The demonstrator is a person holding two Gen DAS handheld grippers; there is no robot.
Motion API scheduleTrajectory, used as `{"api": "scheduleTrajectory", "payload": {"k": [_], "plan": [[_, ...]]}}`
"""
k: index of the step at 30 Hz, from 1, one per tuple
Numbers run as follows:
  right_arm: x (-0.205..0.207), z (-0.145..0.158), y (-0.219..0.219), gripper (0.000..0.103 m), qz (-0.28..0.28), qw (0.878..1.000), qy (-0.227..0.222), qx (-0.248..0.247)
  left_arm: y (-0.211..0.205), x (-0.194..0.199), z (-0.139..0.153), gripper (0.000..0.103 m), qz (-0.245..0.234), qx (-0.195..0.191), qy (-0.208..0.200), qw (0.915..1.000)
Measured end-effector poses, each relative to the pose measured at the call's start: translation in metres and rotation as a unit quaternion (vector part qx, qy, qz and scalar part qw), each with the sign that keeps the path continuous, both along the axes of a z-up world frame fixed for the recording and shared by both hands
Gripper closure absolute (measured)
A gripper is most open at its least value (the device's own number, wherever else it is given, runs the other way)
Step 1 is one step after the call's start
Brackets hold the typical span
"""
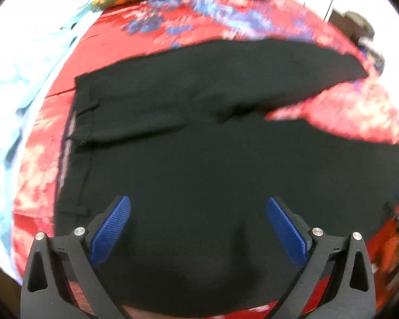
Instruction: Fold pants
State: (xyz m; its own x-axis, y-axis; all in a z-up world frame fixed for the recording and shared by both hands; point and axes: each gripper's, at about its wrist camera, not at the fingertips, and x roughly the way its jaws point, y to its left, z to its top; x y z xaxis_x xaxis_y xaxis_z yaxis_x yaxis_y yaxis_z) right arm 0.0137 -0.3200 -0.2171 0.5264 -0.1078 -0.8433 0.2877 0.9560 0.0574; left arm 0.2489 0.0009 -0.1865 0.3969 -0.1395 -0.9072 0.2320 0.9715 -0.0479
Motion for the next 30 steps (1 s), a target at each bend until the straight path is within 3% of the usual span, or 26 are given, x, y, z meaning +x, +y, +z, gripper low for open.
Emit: {"api": "scheduleTrajectory", "payload": {"k": [2, 6, 10, 15, 21, 30], "plan": [[-0.005, 0.008, 0.006, 0.0, 0.015, 1.0, -0.013, 0.015, -0.012, 0.008, 0.012, 0.001, 0.0, -0.021, -0.016, 0.9997], [-0.007, 0.025, 0.022, 0.0, 0.051, 0.998, -0.044, 0.005, -0.025, 0.027, 0.013, 0.001, 0.025, -0.009, -0.03, 0.9992], [-0.006, 0.031, 0.022, 0.0, 0.048, 0.997, -0.053, -0.014, -0.026, 0.029, 0.017, 0.001, 0.051, -0.022, -0.044, 0.9975], [0.0, 0.026, 0.002, 0.0, 0.015, 0.999, -0.04, -0.013, -0.033, 0.018, 0.013, 0.001, 0.041, 0.01, -0.057, 0.9975], [-0.006, 0.037, -0.005, 0.0, -0.005, 0.998, -0.065, -0.026, -0.036, 0.011, 0.015, 0.001, 0.04, 0.048, -0.071, 0.9955], [-0.007, 0.042, 0.0, 0.0, 0.002, 0.996, -0.08, -0.03, -0.044, 0.002, 0.028, 0.001, 0.038, 0.135, -0.113, 0.9836]]}}
